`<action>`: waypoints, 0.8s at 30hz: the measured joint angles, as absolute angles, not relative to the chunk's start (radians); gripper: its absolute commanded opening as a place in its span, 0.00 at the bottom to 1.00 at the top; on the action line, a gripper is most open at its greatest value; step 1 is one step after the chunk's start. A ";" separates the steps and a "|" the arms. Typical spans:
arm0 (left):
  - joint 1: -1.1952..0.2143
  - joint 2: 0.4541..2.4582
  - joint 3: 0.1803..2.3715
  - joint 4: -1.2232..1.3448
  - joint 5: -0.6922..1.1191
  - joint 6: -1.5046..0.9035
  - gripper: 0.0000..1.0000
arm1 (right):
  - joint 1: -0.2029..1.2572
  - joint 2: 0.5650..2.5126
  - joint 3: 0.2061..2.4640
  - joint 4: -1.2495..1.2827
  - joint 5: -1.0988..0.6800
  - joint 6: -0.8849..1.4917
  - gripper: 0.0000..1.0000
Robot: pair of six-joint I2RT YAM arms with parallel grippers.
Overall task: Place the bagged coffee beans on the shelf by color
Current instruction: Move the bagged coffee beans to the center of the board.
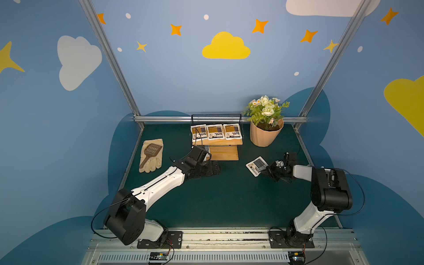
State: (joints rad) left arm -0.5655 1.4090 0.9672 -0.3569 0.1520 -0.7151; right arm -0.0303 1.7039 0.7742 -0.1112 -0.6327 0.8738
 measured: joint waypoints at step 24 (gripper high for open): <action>-0.488 1.176 0.815 -0.403 0.165 -0.678 1.00 | 0.465 1.722 0.958 -0.567 -0.630 0.592 0.00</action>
State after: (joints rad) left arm -0.4885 1.1755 0.8150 -0.4026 0.1646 -0.6777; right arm 0.4648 1.7218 0.9585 -0.5671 -0.6296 0.5922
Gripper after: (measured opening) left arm 0.998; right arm 0.045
